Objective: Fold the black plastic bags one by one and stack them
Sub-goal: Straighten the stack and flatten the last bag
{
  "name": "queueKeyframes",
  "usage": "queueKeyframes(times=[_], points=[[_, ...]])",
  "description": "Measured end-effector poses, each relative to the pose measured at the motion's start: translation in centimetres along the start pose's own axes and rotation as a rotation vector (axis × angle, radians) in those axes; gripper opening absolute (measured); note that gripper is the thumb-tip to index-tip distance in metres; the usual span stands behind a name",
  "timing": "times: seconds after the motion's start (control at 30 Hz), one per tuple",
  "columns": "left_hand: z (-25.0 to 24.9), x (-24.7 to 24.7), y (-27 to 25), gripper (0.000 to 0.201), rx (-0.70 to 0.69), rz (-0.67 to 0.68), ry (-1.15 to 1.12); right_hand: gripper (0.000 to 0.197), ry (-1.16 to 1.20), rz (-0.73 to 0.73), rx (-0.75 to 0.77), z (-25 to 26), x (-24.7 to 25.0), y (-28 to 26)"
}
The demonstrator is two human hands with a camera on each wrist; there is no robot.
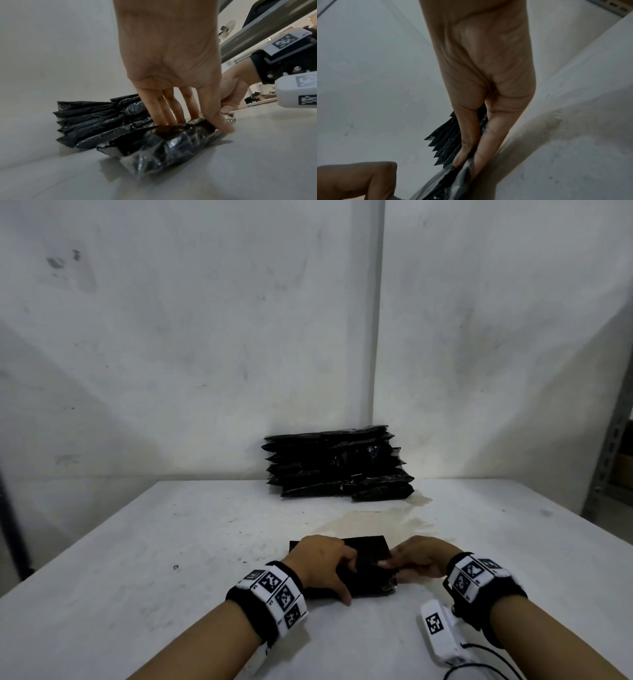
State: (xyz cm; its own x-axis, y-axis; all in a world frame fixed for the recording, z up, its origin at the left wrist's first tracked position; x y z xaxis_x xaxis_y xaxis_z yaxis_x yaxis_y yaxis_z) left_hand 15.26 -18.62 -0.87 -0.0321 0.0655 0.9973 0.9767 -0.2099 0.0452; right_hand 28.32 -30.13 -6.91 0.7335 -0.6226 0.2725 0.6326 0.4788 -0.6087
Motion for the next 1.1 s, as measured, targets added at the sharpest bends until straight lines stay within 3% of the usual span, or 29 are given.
queueKeyframes(times=[0.27,0.5,0.6,0.67,0.83,1.1], points=[[-0.4,-0.1,0.4,0.039,-0.01,-0.015,0.013,0.007,-0.06,0.008,-0.063,-0.4,0.0,-0.1],[-0.5,-0.4,0.6,0.038,-0.002,-0.003,0.008,0.013,-0.064,-0.07,0.003,0.2,0.8,-0.5],[-0.6,-0.5,0.8,0.039,0.002,0.007,0.023,0.033,-0.067,-0.117,0.019,-0.1,2.3,-1.1],[-0.6,-0.6,0.9,0.039,0.003,0.008,0.038,0.032,-0.033,-0.126,0.039,-0.3,3.6,-1.5],[-0.7,-0.6,1.0,0.04,0.004,0.007,0.048,0.014,0.16,-0.315,0.146,-1.1,8.4,-2.8],[-0.5,-0.6,1.6,0.04,0.017,0.055,0.034,0.015,0.087,-0.484,0.155,-2.9,13.9,-4.8]])
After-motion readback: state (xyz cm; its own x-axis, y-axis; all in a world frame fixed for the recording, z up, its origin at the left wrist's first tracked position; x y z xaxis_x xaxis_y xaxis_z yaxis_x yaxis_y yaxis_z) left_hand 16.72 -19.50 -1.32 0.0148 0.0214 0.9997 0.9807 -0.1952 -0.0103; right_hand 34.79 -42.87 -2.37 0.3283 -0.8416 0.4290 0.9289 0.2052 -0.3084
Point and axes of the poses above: each hand's wrist, its own y-axis towards the middle knuckle, its own x-axis out of the back of the hand, z = x × y, the point moved 8 cm from there along y, towards the middle knuckle, and after that the axes turned 10 degrees about -x, right-handed, at the moved point
